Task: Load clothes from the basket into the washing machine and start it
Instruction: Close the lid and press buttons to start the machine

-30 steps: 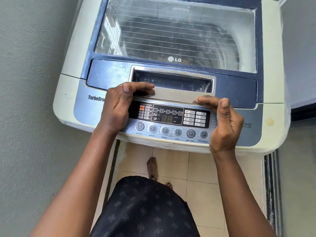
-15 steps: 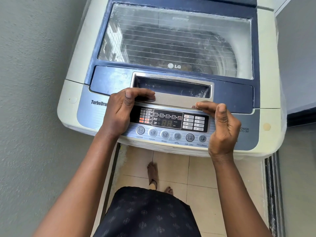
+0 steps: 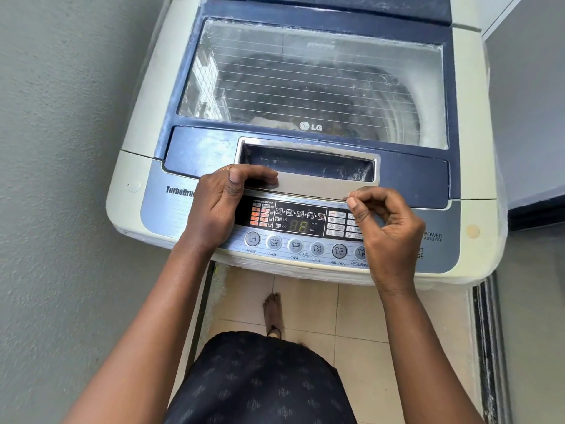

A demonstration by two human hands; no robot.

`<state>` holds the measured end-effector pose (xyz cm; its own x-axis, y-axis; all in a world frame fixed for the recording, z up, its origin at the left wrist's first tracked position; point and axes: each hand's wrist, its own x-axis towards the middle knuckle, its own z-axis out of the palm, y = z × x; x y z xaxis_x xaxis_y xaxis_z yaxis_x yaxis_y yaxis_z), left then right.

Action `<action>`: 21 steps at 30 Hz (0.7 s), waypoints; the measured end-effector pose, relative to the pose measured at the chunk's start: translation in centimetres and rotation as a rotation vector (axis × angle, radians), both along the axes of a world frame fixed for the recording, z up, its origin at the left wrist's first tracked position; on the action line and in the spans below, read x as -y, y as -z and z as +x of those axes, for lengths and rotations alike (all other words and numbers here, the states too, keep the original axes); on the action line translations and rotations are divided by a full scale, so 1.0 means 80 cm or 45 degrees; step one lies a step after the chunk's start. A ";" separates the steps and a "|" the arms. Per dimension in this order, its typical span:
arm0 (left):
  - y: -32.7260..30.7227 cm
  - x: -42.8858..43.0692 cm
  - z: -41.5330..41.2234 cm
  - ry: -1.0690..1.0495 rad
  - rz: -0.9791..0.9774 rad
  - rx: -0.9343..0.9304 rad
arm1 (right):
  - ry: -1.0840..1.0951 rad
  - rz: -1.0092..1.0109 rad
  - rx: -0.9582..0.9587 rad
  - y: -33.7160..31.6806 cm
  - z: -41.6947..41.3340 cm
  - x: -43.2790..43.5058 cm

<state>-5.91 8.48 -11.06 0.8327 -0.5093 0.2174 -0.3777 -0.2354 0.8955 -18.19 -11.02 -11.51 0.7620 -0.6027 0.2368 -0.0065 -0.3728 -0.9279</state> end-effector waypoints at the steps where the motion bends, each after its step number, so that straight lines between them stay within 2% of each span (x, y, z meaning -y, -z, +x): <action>1: 0.000 0.000 0.000 0.000 0.006 0.008 | 0.008 -0.003 -0.006 0.001 0.000 0.000; 21: 0.002 0.000 0.001 0.000 0.003 0.005 | 0.001 0.042 0.001 -0.006 0.000 -0.001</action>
